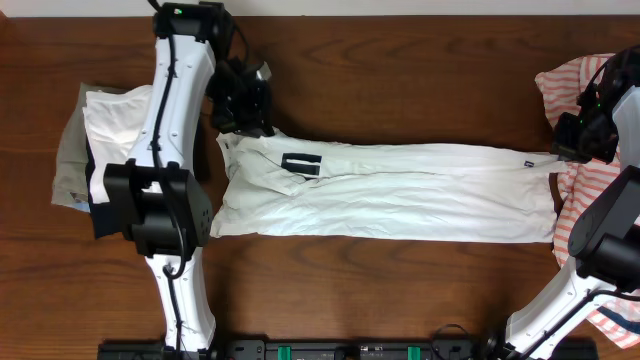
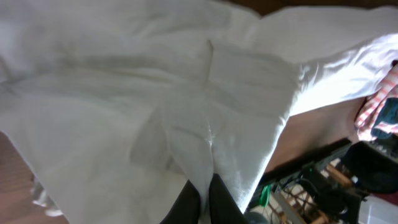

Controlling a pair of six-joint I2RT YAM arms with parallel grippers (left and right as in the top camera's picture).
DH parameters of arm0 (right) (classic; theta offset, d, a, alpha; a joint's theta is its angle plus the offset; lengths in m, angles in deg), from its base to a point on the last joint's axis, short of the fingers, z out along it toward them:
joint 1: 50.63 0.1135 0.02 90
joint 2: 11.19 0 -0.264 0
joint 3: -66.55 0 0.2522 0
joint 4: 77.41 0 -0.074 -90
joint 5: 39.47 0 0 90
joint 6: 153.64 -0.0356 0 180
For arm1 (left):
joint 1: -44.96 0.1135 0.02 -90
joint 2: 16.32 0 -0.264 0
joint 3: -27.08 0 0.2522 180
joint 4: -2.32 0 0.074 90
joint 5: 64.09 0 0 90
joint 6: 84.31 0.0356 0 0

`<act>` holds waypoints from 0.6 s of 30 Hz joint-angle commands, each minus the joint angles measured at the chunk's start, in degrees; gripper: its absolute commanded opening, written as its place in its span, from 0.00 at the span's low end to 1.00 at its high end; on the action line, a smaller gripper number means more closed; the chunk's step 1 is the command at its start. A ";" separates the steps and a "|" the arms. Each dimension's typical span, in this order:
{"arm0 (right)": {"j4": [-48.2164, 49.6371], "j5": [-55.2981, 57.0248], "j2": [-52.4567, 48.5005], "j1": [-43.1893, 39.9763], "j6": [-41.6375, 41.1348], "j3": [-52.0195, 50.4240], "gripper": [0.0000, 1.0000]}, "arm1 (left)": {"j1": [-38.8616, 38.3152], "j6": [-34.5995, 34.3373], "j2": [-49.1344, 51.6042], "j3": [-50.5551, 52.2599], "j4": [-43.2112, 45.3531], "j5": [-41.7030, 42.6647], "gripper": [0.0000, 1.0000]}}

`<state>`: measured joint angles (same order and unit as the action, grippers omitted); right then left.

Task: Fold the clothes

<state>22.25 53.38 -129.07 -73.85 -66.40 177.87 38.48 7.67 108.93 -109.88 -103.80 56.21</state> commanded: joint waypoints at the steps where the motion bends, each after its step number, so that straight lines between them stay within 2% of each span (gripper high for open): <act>1: -0.11 3.43 2.12 -0.50 0.28 0.26 0.01 | -1.55 1.01 -0.57 3.13 -4.46 0.72 0.06; 18: 0.17 3.43 2.12 -0.50 0.74 0.26 0.02 | -3.91 1.01 -0.57 16.11 -4.48 0.11 0.06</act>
<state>22.38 55.46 -129.03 -73.85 -66.36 177.87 34.57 7.67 108.93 -95.06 -103.80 56.17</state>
